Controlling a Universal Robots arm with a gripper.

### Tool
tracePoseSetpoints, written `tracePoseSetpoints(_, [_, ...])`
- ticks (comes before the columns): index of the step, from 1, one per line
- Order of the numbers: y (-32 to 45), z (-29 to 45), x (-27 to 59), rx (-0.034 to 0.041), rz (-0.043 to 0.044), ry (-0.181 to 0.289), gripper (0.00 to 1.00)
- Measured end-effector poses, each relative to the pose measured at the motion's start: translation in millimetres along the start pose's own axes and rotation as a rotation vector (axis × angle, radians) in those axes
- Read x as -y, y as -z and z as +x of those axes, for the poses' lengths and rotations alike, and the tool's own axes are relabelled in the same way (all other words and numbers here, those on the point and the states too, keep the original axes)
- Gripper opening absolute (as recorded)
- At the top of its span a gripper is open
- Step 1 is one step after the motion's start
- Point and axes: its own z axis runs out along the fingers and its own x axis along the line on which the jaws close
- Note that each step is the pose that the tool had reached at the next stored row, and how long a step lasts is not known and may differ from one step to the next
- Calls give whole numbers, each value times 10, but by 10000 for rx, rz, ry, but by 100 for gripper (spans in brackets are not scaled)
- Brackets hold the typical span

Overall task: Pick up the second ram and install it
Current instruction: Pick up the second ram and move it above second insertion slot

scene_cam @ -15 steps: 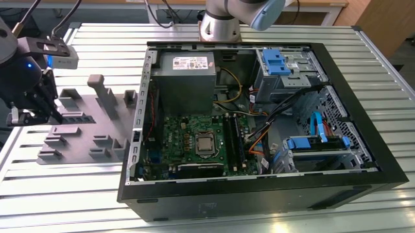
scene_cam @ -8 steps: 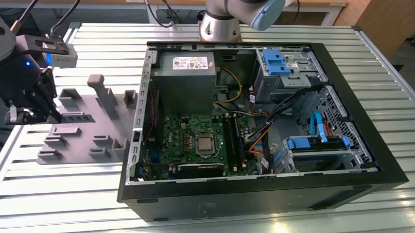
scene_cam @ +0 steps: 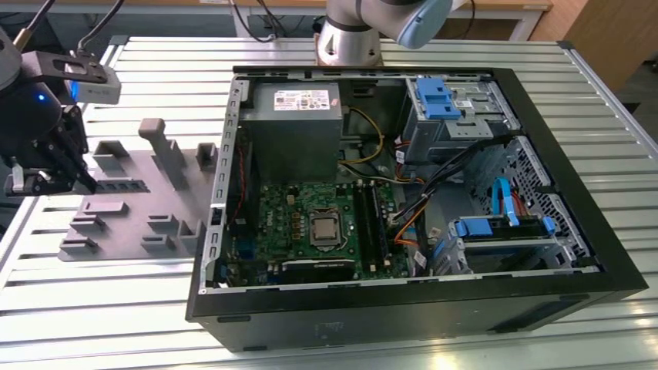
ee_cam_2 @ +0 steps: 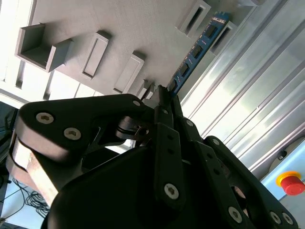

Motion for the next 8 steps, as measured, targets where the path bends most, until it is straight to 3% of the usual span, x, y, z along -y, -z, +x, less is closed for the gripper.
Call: tracePoseSetpoints(8, [42, -1, -1, 0, -1, 0, 14])
